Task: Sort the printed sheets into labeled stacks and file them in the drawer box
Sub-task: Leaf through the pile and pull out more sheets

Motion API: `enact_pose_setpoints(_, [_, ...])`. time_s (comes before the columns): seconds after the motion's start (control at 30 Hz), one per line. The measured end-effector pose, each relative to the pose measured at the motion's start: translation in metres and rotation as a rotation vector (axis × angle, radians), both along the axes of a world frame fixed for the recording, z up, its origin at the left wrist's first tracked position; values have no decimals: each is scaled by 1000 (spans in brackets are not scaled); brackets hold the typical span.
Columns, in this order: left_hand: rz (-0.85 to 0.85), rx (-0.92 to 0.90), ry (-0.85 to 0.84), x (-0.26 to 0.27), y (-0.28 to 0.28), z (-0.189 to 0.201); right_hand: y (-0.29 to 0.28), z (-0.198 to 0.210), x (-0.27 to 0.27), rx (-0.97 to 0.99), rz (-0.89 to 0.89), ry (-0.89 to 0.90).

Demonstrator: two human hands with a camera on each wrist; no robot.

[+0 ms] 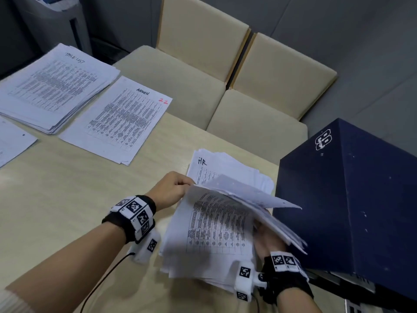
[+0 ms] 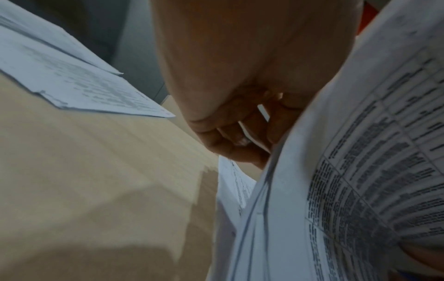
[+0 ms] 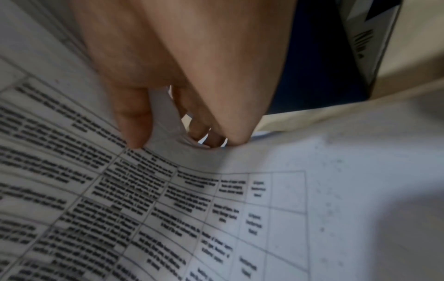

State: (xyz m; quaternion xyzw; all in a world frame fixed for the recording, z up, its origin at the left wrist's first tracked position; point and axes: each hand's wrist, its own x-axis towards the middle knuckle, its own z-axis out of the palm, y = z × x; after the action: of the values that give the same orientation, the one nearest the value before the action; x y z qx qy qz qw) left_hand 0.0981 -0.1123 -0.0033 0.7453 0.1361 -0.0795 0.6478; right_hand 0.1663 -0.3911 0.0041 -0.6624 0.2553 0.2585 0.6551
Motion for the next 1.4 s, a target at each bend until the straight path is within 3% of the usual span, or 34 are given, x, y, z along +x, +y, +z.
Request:
enact_pose_setpoints(0.07, [100, 105, 27, 3, -4, -1, -1, -6, 0, 99, -22, -43])
enact_pose_setpoints(0.13, [216, 472, 90, 5, -7, -2, 0, -5, -2, 158, -90, -88])
enact_pose_setpoints(0.17, [222, 611, 141, 5, -9, 0, -1, -9, -3, 141, -121, -114])
enact_pose_setpoints(0.27, [59, 788, 279, 8, -12, -4, 1, -6, -3, 146, -153, -186])
enact_pose_setpoints(0.47, [-154, 888, 243, 12, -11, 12, -11, -17, 2, 112, -137, -141])
enact_pose_setpoints(0.57, [-183, 981, 167, 13, -6, 12, -10, -19, 5, 181, -172, -134])
enact_pose_setpoints(0.67, [-163, 1060, 121, 13, -2, 8, -10, -15, 4, 92, -140, -76])
enact_pose_setpoints(0.8, [-175, 1213, 211, 5, -2, 14, -17, -23, 6, 141, -106, 4])
enact_pose_setpoints(0.87, [-205, 1281, 190, 2, -6, 17, -19, -26, 4, -6, -42, -64])
enact_pose_setpoints(1.03, [-178, 1134, -4, 4, -13, 30, -17, -23, 5, -68, -56, -75])
enact_pose_setpoints(1.1, [-155, 872, -99, 5, -11, 31, -17, -23, 7, -51, -63, -85])
enact_pose_setpoints(1.17, [-113, 468, -119, 4, -7, 30, -16, -23, 9, -35, -61, -80])
enact_pose_setpoints(1.23, [-40, 71, -47, 1, -5, 31, -9, -19, 5, 35, -80, -102])
enact_pose_setpoints(1.27, [2, -2, 8, 1, -3, 27, -5, -15, 2, 94, -93, -124])
enact_pose_setpoints(1.3, [55, 19, 53, 2, -2, 23, -2, -13, 0, 127, -109, -138])
enact_pose_setpoints(1.4, [245, 472, 154, 3, 0, 2, 4, -14, -2, 172, -120, -147])
